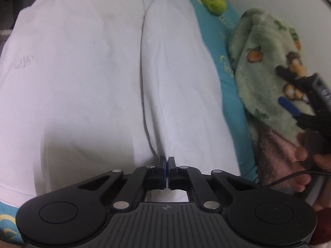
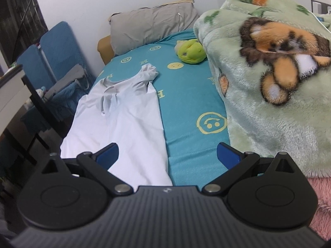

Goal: Fold clothes
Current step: 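Grasp the shirt side with the left gripper and fold it lengthwise toward the middle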

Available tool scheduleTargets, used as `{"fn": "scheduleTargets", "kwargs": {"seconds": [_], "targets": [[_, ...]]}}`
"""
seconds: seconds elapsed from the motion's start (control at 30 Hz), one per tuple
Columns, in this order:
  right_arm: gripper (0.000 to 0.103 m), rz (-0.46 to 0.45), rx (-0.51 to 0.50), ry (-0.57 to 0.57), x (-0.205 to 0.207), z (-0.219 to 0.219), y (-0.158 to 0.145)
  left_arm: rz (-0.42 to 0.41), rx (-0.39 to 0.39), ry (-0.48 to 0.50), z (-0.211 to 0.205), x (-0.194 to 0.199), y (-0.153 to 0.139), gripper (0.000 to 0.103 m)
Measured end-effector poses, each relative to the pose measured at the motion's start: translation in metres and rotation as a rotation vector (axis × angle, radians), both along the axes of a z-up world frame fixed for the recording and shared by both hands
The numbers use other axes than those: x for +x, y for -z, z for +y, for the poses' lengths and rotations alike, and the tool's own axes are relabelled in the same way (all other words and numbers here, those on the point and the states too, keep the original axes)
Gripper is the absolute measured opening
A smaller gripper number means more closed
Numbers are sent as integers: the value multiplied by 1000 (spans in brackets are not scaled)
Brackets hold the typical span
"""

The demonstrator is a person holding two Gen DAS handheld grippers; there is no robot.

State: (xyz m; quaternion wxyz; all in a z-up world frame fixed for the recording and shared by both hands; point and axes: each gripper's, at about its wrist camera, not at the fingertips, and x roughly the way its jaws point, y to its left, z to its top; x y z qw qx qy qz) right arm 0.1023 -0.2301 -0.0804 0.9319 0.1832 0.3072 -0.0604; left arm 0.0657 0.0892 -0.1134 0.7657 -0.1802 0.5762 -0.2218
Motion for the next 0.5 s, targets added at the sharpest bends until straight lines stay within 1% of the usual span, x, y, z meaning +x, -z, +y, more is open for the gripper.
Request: {"fn": "scheduleTargets", "kwargs": {"seconds": [0.03,0.07,0.13,0.17,0.3,0.33,0.37,0.4,0.47,0.5], "targets": [[103,2,-4,-2,0,0,0,-17,17,-8,2,-2,-4,1],[103,5,-3,-2,-1,0,1,-29,68,-14,2,-4,-4,1],[103,8,10,-2,-2,-3,2,-37,206,-11,2,-10,2,1],[103,8,22,0,-1,-4,2,-32,241,-2,2,-12,4,1],[103,5,55,-4,0,-6,2,-42,262,24,1,-15,1,2],[103,7,53,-5,0,-6,2,-49,257,28,2,-16,-1,6],[103,8,59,-5,0,-6,2,-55,252,31,3,-16,-3,13],[103,10,65,-5,0,-7,3,-59,250,32,4,-17,-5,17],[103,8,82,-10,0,-7,2,-75,257,26,7,-19,-10,30],[103,6,87,-14,0,-7,2,-89,261,22,9,-19,-14,34]]}}
